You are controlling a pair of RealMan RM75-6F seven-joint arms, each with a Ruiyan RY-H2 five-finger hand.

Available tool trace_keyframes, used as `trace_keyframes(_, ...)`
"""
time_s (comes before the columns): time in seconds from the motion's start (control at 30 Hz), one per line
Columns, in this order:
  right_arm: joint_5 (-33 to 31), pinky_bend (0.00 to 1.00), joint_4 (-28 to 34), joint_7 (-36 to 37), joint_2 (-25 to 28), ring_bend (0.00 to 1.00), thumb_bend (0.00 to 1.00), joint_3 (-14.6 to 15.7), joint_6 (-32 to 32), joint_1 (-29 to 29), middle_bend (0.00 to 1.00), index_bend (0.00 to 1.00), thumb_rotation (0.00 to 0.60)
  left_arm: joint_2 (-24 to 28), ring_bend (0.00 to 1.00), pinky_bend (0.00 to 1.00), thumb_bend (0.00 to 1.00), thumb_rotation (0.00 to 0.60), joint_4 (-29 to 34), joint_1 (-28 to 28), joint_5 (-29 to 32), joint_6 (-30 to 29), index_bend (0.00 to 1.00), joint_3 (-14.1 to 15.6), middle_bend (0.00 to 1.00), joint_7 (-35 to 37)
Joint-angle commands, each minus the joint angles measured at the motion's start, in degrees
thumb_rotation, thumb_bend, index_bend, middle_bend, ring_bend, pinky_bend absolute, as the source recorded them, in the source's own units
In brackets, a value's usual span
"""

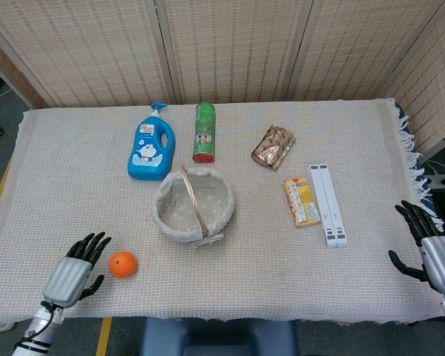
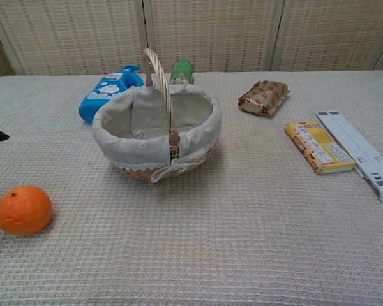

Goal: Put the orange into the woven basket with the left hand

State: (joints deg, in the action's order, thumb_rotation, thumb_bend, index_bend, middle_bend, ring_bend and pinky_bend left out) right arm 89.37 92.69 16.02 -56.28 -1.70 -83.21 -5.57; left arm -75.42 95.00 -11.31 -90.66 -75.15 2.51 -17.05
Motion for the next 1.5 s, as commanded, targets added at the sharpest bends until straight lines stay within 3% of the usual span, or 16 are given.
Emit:
trace_keyframes(0.03, -0.1, 0.34, -0.2, 0.3, 0.0, 0.0, 0.24, -0.1, 0.2, -0.1, 0.0, 0.0, 0.6, -1.6, 0.0, 0.15, 0.38, 0.6, 0.4, -0.9, 1.3, 2.1, 0.0, 0.3, 0.0, -0.3)
trace_keyframes(0.43, 0.3, 0.34, -0.4, 0.4, 0.0, 0.0, 0.24, 0.1, 0.3, -0.2, 0.0, 0.0, 0.6, -5.6, 0.0, 0.14, 0.37, 0.6, -1.5, -2.6, 2.9, 5.4, 0.0, 0.2, 0.0, -0.6)
trace_keyframes(0.93, 0.2, 0.34, -0.4, 0.7, 0.2, 0.0, 0.24, 0.1, 0.5, -0.3, 0.0, 0.0, 0.6, -14.6, 0.0, 0.14, 0.37, 0.6, -12.7, -5.4, 7.0, 9.2, 0.0, -2.2, 0.0, 0.4)
trace_keyframes(1.07, 0.2, 0.34, -0.4, 0.7, 0.2, 0.0, 0.24, 0.1, 0.6, -0.3, 0.0, 0.0, 0.6, -15.8, 0.02, 0.27, 0.37, 0.6, -14.3, -5.3, 7.1, 8.2, 0.02, -2.4, 0.0, 1.1)
trace_keyframes(1.17, 0.3, 0.34, -0.3, 0.5, 0.1, 0.0, 0.24, 0.2, 0.7, -0.4, 0.0, 0.0, 0.6, -16.3, 0.11, 0.42, 0.37, 0.6, -14.9, -5.3, 7.0, 7.7, 0.08, -2.4, 0.07, 1.7)
trace_keyframes(1.5, 0.3, 0.34, -0.2, 0.3, 0.2, 0.0, 0.24, 0.3, 0.9, -0.4, 0.0, 0.0, 0.6, -16.8, 0.23, 0.62, 0.37, 0.6, -15.3, -5.2, 6.1, 5.3, 0.15, -2.5, 0.19, 2.4)
